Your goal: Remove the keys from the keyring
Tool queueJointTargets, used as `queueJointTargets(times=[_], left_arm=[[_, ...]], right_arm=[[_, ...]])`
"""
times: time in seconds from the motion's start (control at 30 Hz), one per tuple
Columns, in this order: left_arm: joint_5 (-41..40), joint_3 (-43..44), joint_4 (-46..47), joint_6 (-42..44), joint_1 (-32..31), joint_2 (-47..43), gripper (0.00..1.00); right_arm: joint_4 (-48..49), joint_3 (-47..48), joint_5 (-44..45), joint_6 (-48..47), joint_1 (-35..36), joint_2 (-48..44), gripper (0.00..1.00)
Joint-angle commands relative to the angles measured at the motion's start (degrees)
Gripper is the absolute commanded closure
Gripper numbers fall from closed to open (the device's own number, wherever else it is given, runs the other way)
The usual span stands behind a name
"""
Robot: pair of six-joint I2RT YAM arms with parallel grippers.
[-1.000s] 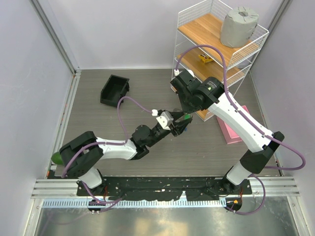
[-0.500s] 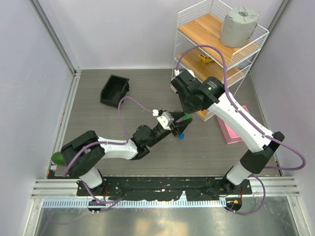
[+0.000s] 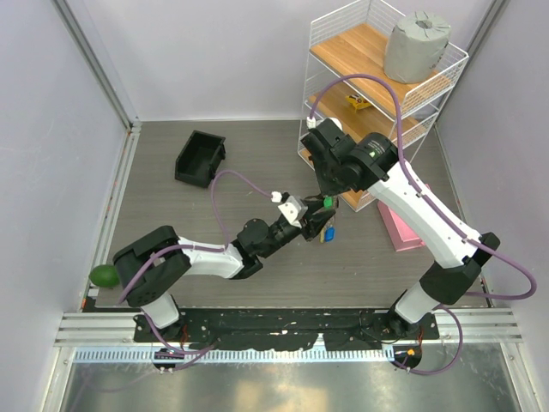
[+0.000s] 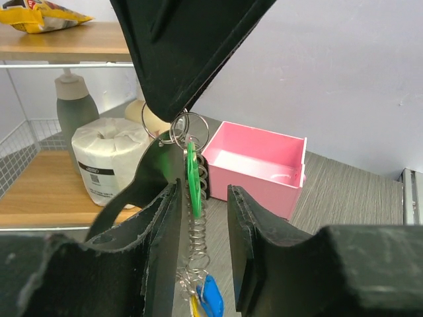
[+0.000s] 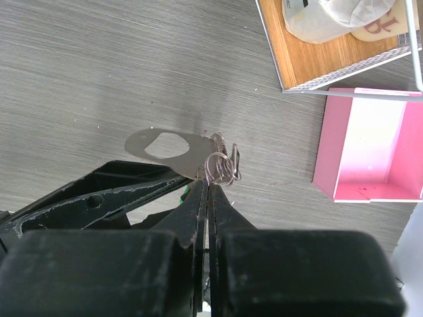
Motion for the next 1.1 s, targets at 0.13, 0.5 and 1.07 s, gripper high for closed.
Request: queueJointTargets(times=[0.13, 0.5, 1.07], left_arm=[[-1.2, 1.3, 2.0, -0.6, 0.6, -0.4, 0.65], [-1.7, 2.8, 1.1, -0.3, 0.8, -0.2, 0.84], [-3.5, -2.0, -4.6, 0.7, 2.7, -3.1, 1.0]], right_arm=[[-0.2, 1.6, -0.4, 0.9, -0.1, -3.2, 0.95], [0.1, 0.1, -2.4, 1.1, -0.1, -3.4, 0.95], [-4.4, 1.6, -1.6, -5.8, -0.1, -3.9, 0.95]])
